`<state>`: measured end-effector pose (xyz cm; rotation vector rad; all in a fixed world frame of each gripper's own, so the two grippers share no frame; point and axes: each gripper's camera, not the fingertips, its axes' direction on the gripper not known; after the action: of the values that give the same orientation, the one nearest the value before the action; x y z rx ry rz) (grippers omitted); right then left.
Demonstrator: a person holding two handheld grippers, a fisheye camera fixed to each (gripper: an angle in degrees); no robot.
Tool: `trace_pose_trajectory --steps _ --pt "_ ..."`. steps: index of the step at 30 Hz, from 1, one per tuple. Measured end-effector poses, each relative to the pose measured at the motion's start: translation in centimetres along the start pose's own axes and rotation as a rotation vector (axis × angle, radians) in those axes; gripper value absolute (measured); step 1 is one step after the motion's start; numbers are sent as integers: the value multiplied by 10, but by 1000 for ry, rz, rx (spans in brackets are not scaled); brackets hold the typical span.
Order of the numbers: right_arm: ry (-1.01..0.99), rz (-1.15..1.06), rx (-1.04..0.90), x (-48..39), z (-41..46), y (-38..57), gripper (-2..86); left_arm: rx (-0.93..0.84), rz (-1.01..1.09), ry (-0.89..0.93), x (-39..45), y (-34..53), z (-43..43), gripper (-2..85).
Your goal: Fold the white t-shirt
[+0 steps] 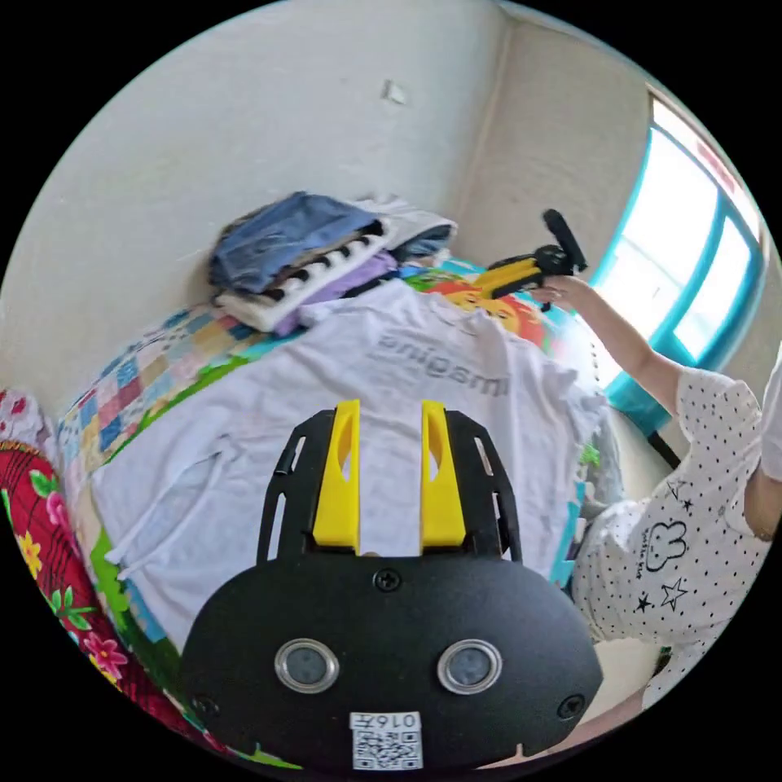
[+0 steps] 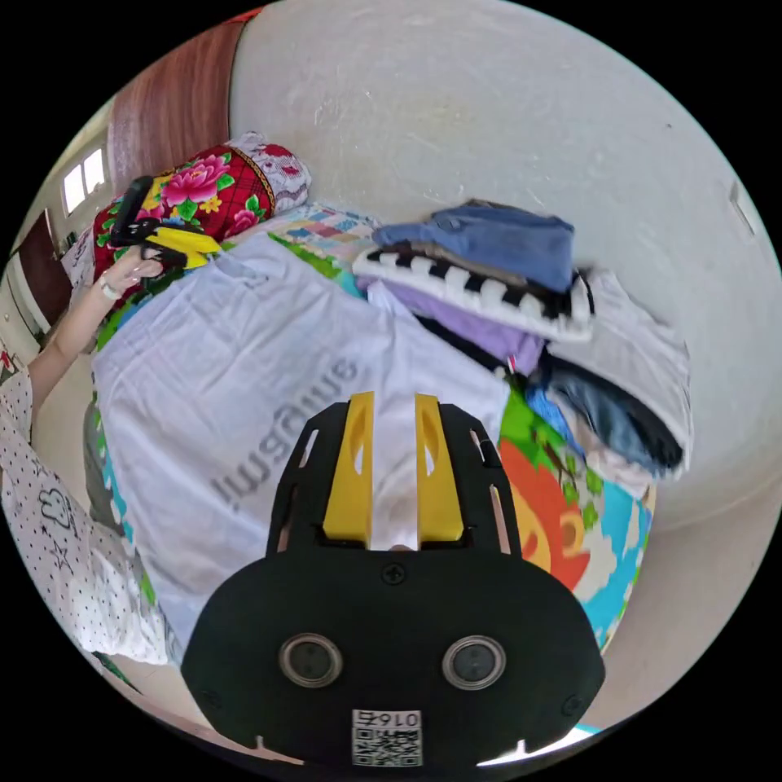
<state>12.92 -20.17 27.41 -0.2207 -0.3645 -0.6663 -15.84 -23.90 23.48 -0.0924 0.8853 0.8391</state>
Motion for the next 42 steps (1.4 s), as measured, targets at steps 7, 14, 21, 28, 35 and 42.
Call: trace_pose_trajectory --steps 7,14,21,28,35,42 --pt "-174 32 9 -46 -74 202 99 -82 194 36 185 -32 108 100" --pt "-148 98 60 -97 -102 327 124 -144 -45 27 207 -32 168 109" --pt "-204 128 151 -95 -131 392 139 -97 -97 95 238 -19 182 90" --pt "-210 22 208 -113 -188 442 149 -39 -62 127 276 -2 194 101" --pt "-222 57 182 -112 -198 478 156 12 -38 199 317 14 212 -1" --pt "-152 -5 271 -108 -226 481 159 300 -152 155 333 47 185 -8"
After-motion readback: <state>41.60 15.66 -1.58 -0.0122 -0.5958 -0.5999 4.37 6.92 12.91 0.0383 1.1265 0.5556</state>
